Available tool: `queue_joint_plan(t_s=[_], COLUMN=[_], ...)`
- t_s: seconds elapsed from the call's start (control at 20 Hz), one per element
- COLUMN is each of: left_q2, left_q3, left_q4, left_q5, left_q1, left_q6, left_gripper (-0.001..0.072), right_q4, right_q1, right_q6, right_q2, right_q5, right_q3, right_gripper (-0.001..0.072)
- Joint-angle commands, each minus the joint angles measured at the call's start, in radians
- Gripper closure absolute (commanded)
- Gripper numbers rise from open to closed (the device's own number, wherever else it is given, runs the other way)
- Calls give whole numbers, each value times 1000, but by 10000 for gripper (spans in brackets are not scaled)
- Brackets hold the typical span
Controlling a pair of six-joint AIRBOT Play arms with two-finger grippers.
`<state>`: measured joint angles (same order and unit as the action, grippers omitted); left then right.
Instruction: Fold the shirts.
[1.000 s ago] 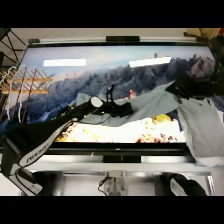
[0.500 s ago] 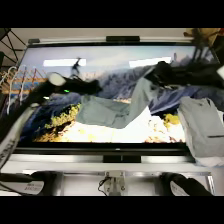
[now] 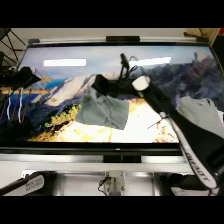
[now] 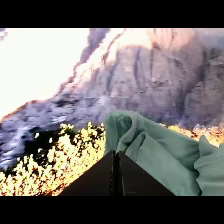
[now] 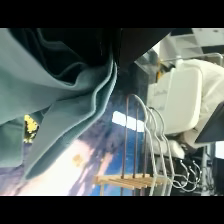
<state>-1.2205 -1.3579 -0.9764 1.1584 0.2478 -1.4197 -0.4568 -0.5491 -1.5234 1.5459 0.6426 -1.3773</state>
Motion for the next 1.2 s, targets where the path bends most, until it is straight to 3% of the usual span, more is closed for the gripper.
queue_joint_plan(t_s=[0.0, 0.05, 0.1, 0.15, 0.3, 0.4, 0.6, 0.7, 0.8, 1.15], left_q2=[18, 18, 18, 18, 19, 19, 19, 19, 19, 19], left_q3=[35, 54, 76, 94, 133, 137, 137, 137, 137, 137], left_q4=[-12, -11, -11, -12, -12, -12, -11, -11, -11, -11], left_q5=[55, 53, 52, 51, 51, 51, 48, 47, 47, 77], left_q1=[38, 33, 30, 26, 26, 26, 26, 26, 26, 26], left_q6=[21, 21, 24, 25, 45, 51, 66, 66, 66, 92], left_gripper=[681, 680, 681, 680, 680, 680, 680, 680, 680, 679], right_q4=[165, 175, 187, 196, 168, 36, -586, -776, -720, -411], right_q1=[-95, -110, -122, -123, -55, 42, 285, 360, 387, 299], right_q6=[27, 38, 41, 45, 121, 126, -145, -172, -148, -22], right_q2=[126, 146, 162, 169, 142, 94, 14, 25, 47, 191], right_q5=[-132, -157, -182, -188, -79, 63, 473, 687, 709, 454], right_q3=[-1, -1, -1, -1, -1, -1, -1, 18, 71, 119], right_gripper=[641, 592, 252, 33, 34, 35, 34, 34, 34, 34])
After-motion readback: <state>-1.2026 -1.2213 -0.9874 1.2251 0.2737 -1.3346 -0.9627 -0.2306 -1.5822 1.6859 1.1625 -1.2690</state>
